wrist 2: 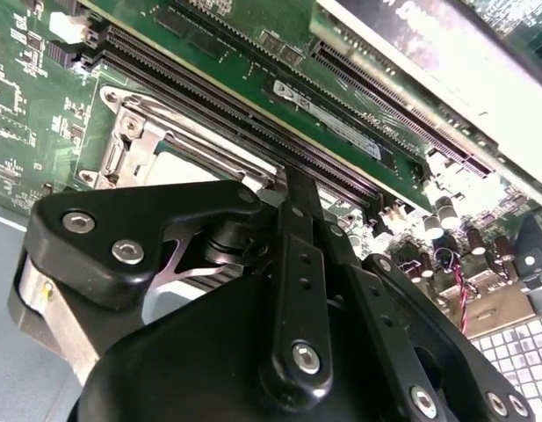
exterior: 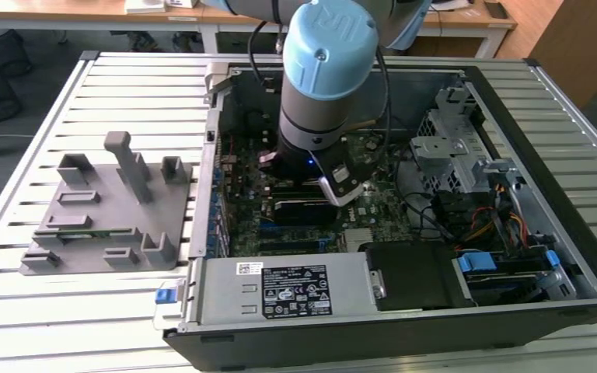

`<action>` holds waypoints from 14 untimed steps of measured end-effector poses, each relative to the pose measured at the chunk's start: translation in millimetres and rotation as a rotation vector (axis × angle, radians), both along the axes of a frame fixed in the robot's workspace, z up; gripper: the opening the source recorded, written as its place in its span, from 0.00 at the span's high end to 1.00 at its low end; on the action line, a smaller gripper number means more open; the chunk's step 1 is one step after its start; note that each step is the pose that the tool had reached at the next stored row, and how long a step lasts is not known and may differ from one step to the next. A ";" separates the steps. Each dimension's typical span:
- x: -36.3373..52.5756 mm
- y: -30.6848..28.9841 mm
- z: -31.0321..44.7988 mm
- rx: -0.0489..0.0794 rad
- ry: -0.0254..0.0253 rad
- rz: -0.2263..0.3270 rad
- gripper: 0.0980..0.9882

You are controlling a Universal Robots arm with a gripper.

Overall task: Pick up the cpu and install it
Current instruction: 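Install the second cpu locking lever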

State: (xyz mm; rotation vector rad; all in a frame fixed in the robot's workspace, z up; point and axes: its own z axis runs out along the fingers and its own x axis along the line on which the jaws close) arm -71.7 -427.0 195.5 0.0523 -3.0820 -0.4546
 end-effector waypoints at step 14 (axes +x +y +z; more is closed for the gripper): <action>-6.3 -0.1 -7.0 0.039 -0.0001 0.000 0.99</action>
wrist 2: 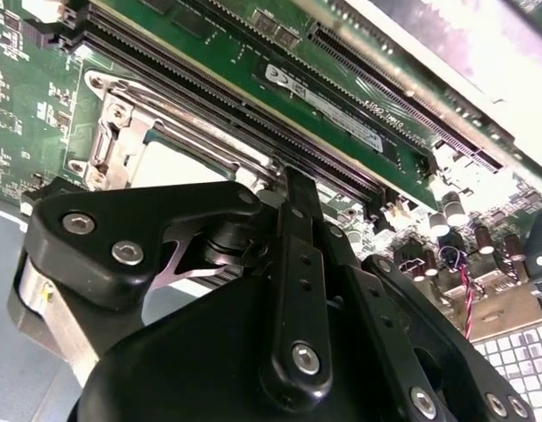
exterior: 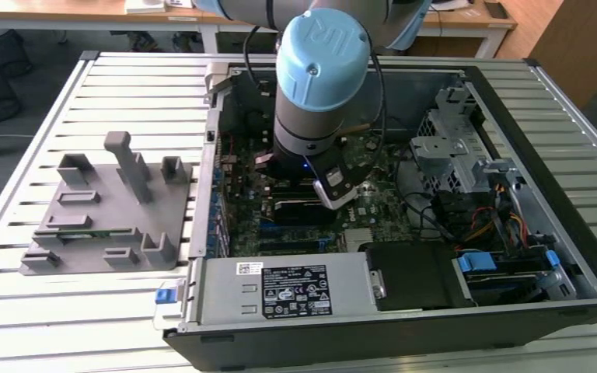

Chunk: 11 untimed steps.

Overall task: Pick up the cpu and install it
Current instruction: 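Install the second cpu locking lever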

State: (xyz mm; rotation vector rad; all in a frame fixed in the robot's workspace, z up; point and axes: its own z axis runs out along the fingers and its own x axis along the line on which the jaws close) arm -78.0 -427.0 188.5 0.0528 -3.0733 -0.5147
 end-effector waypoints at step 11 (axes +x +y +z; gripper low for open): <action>-3.3 0.2 -1.6 0.012 0.0001 0.001 0.99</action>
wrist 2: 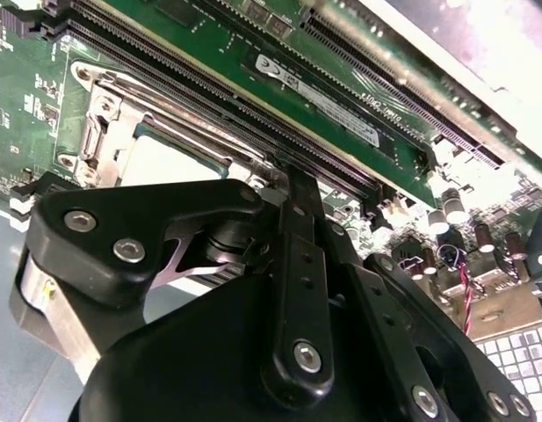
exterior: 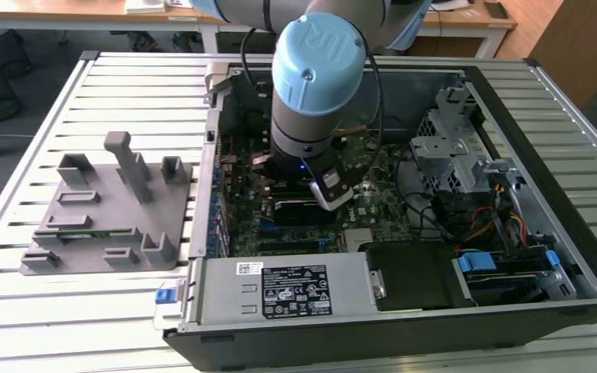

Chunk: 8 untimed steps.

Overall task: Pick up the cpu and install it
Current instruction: 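Install the second cpu locking lever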

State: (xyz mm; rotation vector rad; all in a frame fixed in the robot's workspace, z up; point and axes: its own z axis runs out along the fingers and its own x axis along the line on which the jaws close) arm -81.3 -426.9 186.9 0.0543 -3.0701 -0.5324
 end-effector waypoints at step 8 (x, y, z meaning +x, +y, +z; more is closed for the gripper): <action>0.0 0.1 17.4 0.001 0.0000 0.000 0.99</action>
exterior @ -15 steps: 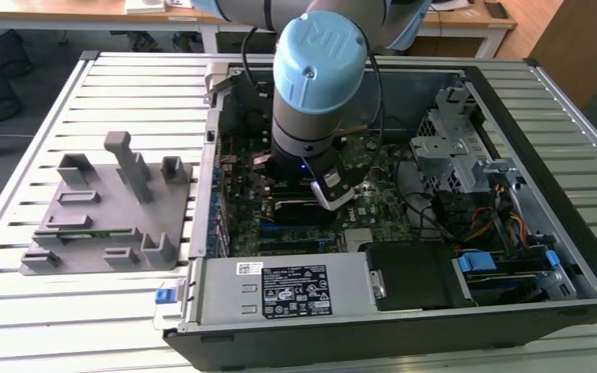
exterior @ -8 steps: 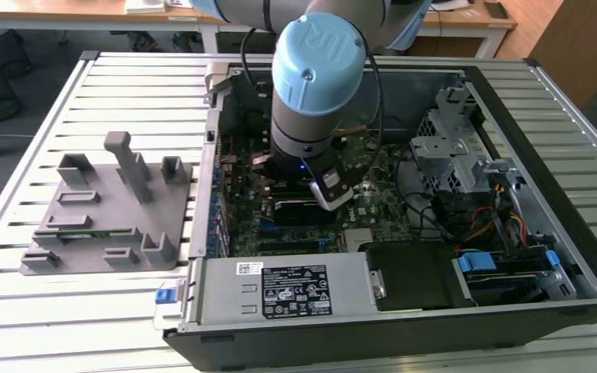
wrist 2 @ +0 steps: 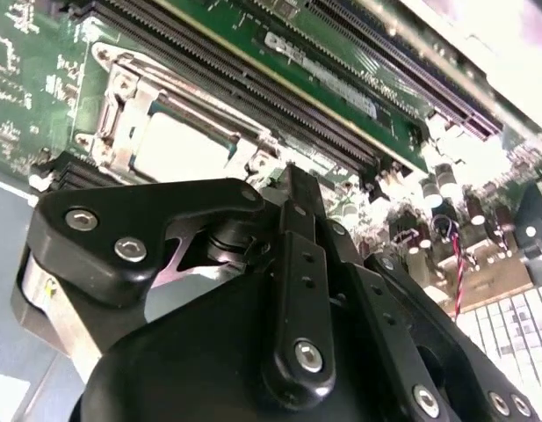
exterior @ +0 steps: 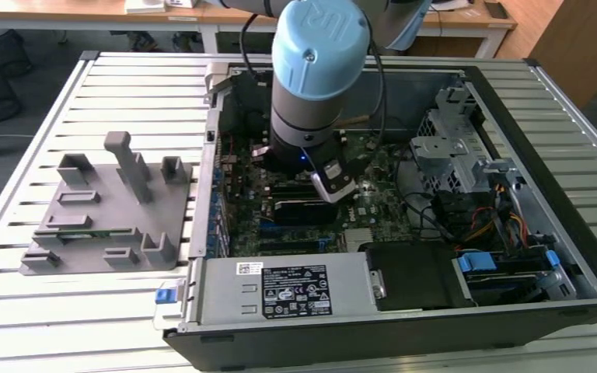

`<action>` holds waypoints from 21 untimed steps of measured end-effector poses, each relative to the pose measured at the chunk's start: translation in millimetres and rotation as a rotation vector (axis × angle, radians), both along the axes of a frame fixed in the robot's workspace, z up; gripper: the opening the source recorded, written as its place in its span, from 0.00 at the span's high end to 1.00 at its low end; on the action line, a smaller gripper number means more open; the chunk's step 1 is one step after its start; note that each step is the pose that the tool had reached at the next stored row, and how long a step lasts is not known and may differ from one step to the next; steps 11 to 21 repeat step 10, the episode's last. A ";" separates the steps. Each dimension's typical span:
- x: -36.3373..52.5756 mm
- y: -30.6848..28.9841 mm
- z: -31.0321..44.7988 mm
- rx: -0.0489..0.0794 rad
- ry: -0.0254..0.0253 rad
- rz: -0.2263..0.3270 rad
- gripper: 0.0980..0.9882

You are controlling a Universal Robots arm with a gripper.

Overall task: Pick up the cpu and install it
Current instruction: 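Install the second cpu locking lever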

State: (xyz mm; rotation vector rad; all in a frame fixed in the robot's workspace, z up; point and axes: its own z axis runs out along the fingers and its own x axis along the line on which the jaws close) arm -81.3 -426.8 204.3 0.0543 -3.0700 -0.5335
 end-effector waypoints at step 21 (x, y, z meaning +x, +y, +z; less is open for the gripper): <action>0.0 0.0 12.1 0.002 -0.0001 0.000 0.99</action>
